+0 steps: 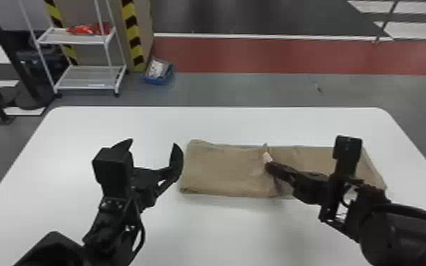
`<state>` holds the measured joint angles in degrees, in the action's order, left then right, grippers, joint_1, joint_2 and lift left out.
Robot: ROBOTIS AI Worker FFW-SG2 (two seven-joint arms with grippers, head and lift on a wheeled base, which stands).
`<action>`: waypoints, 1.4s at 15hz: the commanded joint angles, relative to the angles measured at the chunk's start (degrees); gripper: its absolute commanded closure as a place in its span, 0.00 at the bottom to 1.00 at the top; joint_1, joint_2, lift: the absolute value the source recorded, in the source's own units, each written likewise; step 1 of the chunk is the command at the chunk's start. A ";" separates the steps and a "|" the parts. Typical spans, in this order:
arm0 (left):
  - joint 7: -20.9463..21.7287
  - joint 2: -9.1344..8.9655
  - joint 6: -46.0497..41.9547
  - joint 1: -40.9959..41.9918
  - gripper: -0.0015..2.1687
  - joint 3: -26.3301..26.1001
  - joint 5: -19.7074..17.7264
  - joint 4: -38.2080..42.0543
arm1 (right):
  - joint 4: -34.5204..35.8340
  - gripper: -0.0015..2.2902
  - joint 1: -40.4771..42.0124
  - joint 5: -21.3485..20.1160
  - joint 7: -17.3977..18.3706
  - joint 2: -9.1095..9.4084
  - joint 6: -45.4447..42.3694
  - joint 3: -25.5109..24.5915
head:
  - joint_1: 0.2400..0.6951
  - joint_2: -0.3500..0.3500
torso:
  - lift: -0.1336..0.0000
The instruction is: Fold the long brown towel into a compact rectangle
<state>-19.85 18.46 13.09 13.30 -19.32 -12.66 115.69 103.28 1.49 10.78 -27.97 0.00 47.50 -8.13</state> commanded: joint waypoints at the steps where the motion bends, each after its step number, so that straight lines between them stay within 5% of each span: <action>1: -0.01 0.00 0.06 0.41 0.02 0.52 0.00 0.32 | 2.80 0.62 0.44 3.37 -0.24 0.05 0.28 -1.27 | 1.00 0.48 | 0.07; 7: -0.19 0.09 0.06 1.55 0.02 1.92 0.00 2.17 | 5.44 0.62 -0.18 10.67 -0.77 0.05 3.97 -16.30 | 1.00 0.42 | 0.07; 10: -0.10 -0.26 0.06 1.55 0.02 1.40 0.00 2.08 | -0.10 0.62 -0.44 9.52 -1.56 0.05 2.74 -16.21 | 1.00 0.34 | 0.07; 14: -0.19 -0.35 1.46 1.29 0.02 0.78 0.18 2.08 | 4.56 0.62 1.14 12.16 -1.91 0.05 3.79 -16.74 | 1.00 0.32 | 0.07; 18: -0.45 0.18 1.81 2.25 0.02 1.04 0.70 2.78 | 6.14 0.62 0.09 18.40 -2.00 0.05 7.13 -26.67 | 1.00 0.29 | 0.07; 21: -0.45 0.18 2.34 2.78 0.02 1.13 1.23 3.66 | 0.51 0.62 -2.20 17.61 -2.09 -2.99 8.01 -28.87 | 1.00 0.21 | 0.07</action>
<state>-20.31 18.69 15.36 15.96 -18.15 -11.54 119.15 105.97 -0.01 28.96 -30.03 -1.66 55.42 -36.30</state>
